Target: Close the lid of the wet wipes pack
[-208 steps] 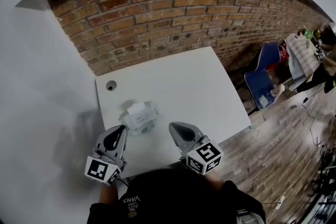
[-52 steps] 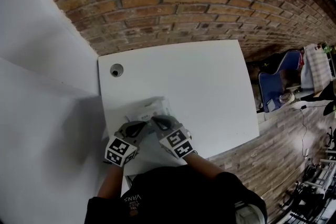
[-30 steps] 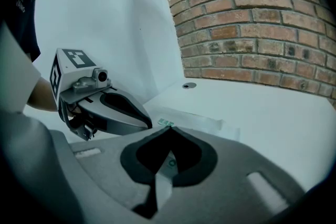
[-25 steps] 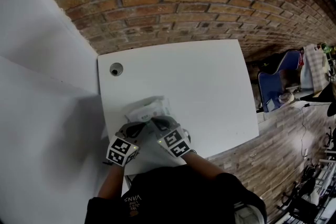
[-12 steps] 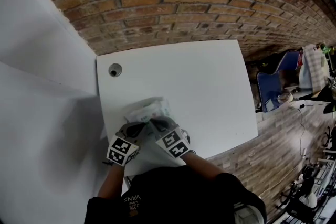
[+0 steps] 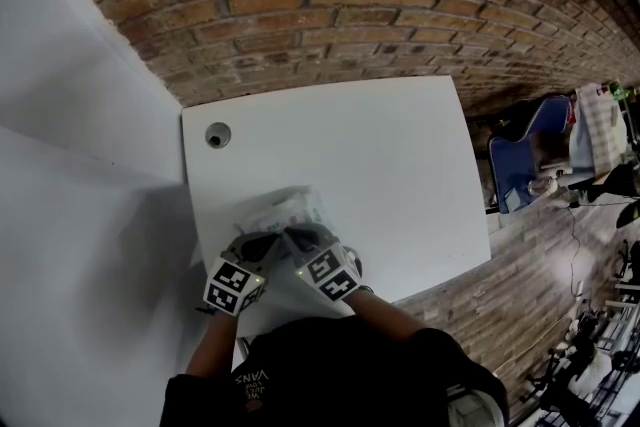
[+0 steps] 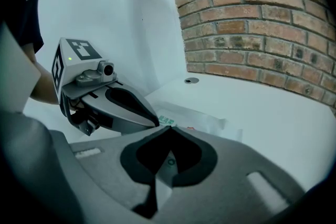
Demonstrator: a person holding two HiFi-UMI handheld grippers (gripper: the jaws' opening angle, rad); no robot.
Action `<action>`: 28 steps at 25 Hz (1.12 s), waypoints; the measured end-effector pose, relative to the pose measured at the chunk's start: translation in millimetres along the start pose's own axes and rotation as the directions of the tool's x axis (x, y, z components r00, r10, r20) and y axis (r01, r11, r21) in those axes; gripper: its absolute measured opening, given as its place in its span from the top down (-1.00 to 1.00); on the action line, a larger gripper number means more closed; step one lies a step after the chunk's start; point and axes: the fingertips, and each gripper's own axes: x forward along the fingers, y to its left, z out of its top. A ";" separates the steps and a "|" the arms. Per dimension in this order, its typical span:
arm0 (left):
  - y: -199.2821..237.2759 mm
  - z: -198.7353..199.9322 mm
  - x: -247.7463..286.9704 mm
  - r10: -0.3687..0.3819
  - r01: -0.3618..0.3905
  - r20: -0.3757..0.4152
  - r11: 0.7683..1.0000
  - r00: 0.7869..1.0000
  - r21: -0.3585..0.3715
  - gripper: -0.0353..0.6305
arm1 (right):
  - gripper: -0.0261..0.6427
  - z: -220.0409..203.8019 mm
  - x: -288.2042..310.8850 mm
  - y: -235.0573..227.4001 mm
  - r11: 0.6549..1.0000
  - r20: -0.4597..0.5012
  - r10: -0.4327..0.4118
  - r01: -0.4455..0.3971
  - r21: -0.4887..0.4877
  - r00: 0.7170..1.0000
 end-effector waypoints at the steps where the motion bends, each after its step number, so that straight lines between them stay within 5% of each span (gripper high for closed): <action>1: 0.3 0.3 0.3 0.000 0.000 0.000 1.000 1.000 0.000 0.89 | 0.93 0.1 0.2 -0.2 1.000 0.000 0.000 0.000 0.001 1.000; 28: -8.4 10.8 -18.6 0.050 -0.049 0.057 0.999 0.997 -0.017 0.89 | 0.93 9.5 -19.1 5.1 0.996 0.057 -0.046 0.041 0.076 0.997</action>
